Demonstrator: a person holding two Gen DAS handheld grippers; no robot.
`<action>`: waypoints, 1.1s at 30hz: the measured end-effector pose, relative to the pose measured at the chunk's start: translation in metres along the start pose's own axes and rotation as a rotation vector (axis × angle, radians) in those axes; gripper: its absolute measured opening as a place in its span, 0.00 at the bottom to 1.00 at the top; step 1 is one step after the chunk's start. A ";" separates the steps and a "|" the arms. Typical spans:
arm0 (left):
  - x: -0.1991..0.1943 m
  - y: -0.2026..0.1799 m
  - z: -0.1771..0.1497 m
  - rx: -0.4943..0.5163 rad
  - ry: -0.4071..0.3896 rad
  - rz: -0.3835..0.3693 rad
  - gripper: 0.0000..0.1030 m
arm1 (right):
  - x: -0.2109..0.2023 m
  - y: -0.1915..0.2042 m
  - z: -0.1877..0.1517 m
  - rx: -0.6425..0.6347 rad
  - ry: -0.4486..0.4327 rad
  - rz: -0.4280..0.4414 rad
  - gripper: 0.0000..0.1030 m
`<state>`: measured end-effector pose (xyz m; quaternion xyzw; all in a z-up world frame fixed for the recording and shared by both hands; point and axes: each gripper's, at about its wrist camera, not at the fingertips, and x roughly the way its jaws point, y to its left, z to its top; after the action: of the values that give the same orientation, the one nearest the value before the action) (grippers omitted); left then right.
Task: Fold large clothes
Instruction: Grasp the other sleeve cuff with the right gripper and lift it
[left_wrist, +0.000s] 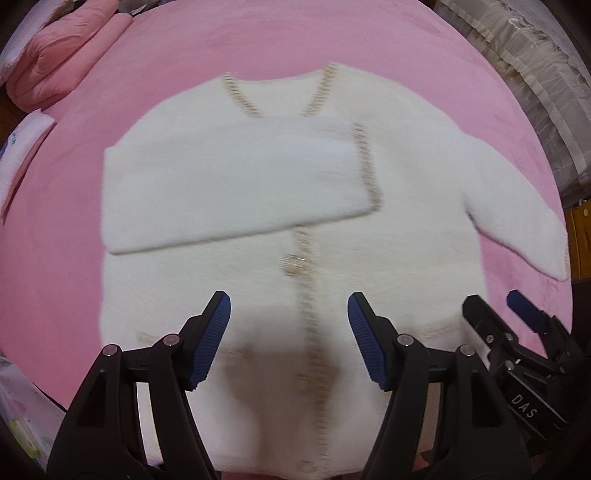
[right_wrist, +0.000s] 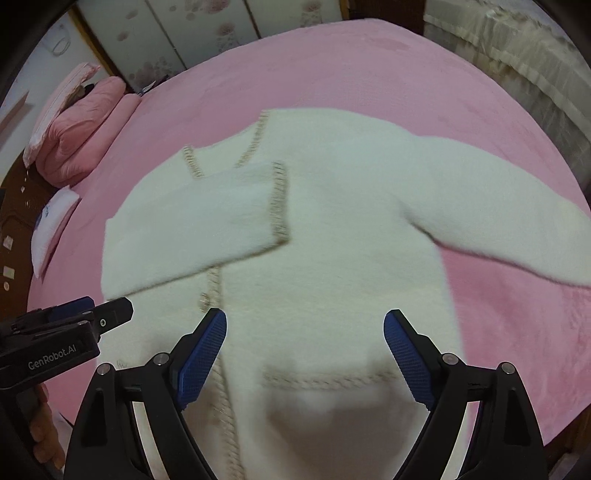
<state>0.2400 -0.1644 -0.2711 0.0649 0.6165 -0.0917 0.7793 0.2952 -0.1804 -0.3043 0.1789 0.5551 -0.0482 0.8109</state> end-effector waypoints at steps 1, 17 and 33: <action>0.005 -0.014 0.005 0.000 0.005 -0.002 0.62 | 0.000 -0.016 0.000 0.021 0.015 0.012 0.86; 0.017 -0.236 -0.010 0.230 0.139 -0.046 0.62 | -0.010 -0.332 -0.002 0.566 0.084 0.021 0.86; 0.042 -0.257 -0.013 0.228 0.226 -0.051 0.62 | -0.013 -0.526 -0.010 0.982 -0.300 -0.109 0.21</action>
<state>0.1796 -0.4149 -0.3122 0.1470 0.6872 -0.1730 0.6901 0.1360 -0.6689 -0.4201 0.5004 0.3532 -0.3706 0.6982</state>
